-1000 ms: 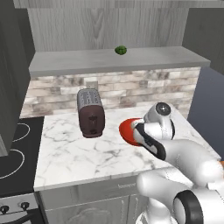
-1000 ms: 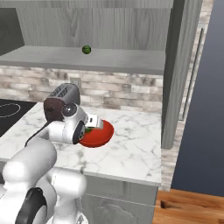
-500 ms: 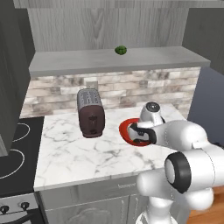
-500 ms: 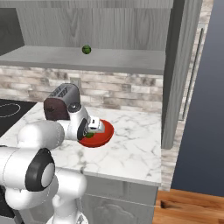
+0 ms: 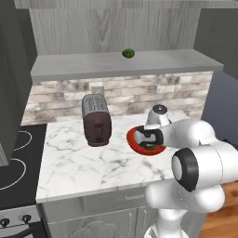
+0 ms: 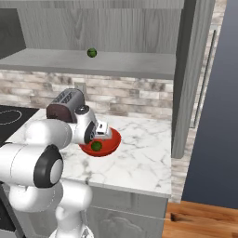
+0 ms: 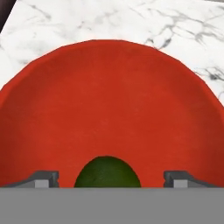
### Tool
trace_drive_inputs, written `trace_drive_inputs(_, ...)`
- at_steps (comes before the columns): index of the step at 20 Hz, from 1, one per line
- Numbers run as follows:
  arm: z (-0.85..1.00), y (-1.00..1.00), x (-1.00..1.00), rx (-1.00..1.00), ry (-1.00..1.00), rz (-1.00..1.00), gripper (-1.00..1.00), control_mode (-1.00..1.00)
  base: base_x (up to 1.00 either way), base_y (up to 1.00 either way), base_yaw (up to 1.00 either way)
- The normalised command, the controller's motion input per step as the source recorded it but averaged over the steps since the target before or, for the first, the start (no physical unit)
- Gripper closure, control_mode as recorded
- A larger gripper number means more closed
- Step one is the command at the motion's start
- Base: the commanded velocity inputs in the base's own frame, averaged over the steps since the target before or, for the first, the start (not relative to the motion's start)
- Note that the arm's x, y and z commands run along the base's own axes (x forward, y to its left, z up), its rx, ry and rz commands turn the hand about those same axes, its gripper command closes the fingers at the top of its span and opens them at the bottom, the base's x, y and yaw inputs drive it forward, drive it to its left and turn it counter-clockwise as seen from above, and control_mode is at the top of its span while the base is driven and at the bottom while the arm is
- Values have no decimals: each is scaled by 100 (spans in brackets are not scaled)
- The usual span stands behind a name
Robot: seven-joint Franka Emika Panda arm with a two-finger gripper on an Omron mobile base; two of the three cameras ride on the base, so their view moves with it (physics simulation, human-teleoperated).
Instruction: Pick the lime from the cabinet and place it in the bowl. Then pick the bowl and place it in the sink. Then turn on the sink facuet.
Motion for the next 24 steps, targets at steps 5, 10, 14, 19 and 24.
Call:
trace_drive_inputs(5, 25, 0, 2, 0, 6, 2, -100, -100, 0, 0, 0)
trace_drive_inputs(10, 13, 36, -50, -2, 0, 9, -100, -100, 0, 0, 0)
trace_drive_inputs(14, -4, 87, -70, -14, 5, 20, -100, -100, 0, 0, 0)
trace_drive_inputs(19, -4, 54, -36, -10, 6, 17, -100, -100, 0, 0, 0)
trace_drive_inputs(24, -19, -1, 4, -2, 6, 8, -100, -100, 0, 0, 0)
